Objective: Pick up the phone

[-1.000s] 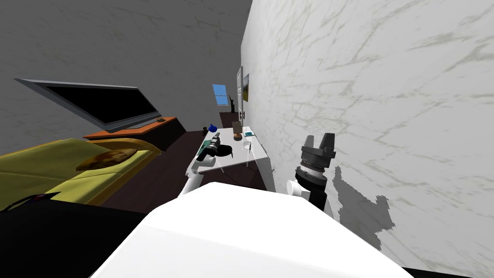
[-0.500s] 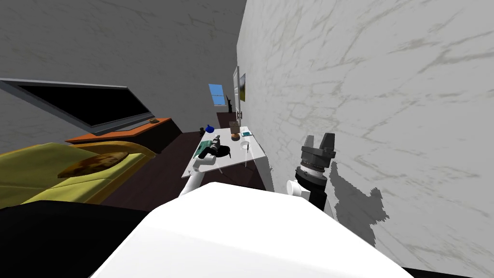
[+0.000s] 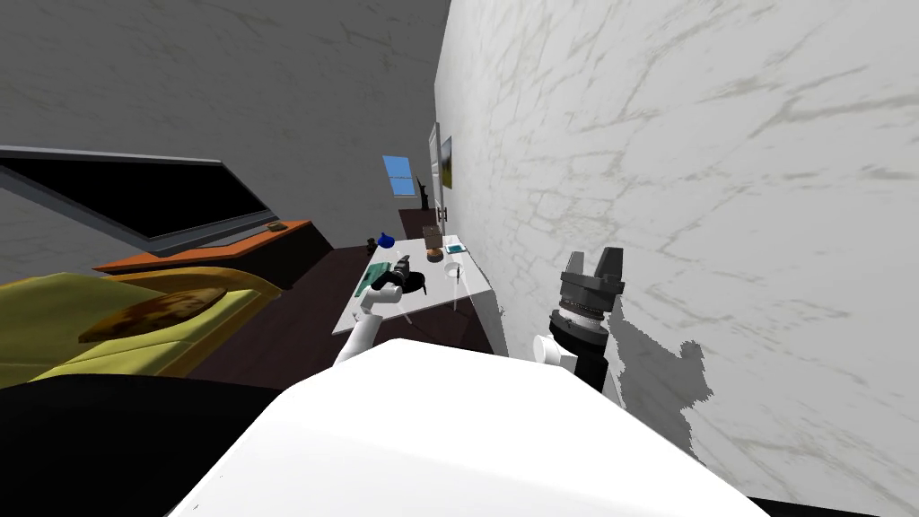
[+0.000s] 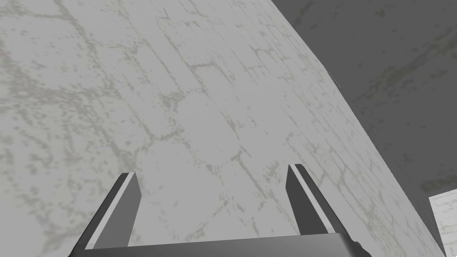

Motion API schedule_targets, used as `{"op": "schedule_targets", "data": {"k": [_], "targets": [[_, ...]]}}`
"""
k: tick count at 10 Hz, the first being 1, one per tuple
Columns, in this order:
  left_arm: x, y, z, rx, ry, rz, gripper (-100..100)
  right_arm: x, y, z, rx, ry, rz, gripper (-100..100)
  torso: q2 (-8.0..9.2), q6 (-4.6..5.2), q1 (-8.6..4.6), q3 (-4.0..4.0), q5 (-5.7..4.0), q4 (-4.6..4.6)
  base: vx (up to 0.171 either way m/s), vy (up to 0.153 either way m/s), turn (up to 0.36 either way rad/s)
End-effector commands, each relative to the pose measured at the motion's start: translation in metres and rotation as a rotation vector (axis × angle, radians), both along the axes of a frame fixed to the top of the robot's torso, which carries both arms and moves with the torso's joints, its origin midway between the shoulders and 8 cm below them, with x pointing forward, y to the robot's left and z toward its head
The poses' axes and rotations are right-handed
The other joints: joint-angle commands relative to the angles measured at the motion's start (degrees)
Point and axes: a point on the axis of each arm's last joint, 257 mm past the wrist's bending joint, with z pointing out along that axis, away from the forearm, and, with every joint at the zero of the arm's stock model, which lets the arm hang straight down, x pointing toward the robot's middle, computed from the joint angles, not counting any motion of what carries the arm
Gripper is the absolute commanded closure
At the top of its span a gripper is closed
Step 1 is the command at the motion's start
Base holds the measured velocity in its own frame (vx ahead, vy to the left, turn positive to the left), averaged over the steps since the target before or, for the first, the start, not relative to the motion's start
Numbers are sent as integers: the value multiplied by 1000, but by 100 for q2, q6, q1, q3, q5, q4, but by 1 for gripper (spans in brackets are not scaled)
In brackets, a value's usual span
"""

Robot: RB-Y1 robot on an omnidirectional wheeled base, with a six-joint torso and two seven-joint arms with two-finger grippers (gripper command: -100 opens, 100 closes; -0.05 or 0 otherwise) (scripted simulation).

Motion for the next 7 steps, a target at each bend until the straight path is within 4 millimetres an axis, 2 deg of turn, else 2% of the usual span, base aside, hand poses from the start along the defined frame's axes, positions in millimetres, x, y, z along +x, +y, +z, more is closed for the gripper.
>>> {"op": "schedule_targets", "data": {"k": [1, 7], "targets": [[3, 6, -16, -26, 54, 18, -100, 0, 0, 0, 0, 0, 0, 0, 0, 0, 0, 0, 0, 0, 0, -18, -129], [0, 15, -54, -90, 203, 54, -100, 0, 0, 0, 0, 0, 0, 0, 1, -1, -1, 0, 0, 0, 0, -15, -70]]}}
